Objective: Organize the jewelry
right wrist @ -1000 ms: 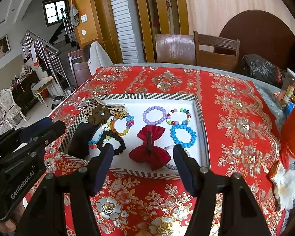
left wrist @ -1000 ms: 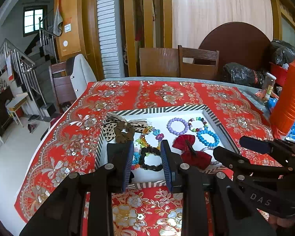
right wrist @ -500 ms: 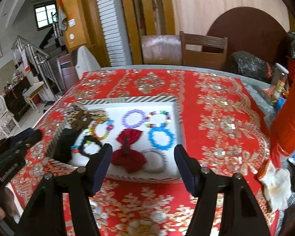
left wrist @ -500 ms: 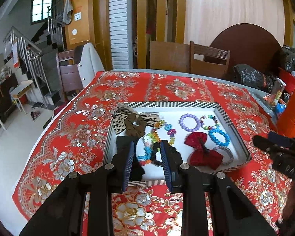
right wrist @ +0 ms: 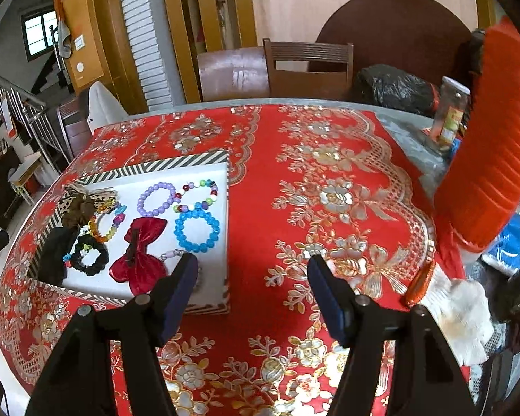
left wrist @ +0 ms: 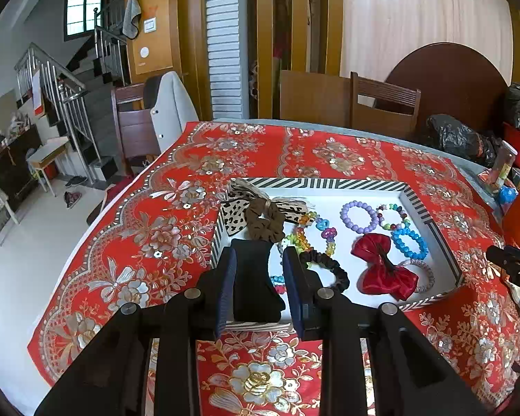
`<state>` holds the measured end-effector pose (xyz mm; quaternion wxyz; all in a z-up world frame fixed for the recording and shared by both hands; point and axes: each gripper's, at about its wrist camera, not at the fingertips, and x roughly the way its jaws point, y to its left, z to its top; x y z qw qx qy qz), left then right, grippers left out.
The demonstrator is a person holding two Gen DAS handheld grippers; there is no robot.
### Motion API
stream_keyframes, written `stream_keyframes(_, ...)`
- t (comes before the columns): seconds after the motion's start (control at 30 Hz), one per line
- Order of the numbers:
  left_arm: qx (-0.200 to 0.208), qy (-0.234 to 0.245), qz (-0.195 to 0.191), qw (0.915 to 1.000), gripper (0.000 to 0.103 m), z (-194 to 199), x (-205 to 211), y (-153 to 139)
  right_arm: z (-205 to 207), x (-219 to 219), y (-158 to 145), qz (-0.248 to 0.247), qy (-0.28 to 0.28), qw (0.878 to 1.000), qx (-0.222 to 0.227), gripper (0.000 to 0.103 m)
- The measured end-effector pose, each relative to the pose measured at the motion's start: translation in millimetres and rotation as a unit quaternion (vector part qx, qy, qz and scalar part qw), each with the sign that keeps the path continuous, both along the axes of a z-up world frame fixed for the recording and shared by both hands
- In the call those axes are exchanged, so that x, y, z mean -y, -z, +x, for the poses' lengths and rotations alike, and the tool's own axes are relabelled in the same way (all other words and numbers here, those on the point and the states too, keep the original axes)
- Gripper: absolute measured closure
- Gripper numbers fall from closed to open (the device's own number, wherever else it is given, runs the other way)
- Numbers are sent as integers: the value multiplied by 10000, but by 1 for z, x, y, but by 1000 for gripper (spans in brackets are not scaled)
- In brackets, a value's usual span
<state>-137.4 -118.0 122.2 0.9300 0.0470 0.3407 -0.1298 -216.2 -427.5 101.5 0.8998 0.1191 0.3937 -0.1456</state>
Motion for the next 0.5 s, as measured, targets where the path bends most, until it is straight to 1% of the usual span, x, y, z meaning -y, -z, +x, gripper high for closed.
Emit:
stream_keyframes(0.13, 49, 40, 52, 10000, 76, -3, 2, 0, 0, -2, 0, 78, -31, 10000, 33, 34)
stream_keyframes(0.5, 67, 148, 32, 9999, 76, -10, 9, -3, 0, -20, -4, 53, -246, 9997, 81, 34)
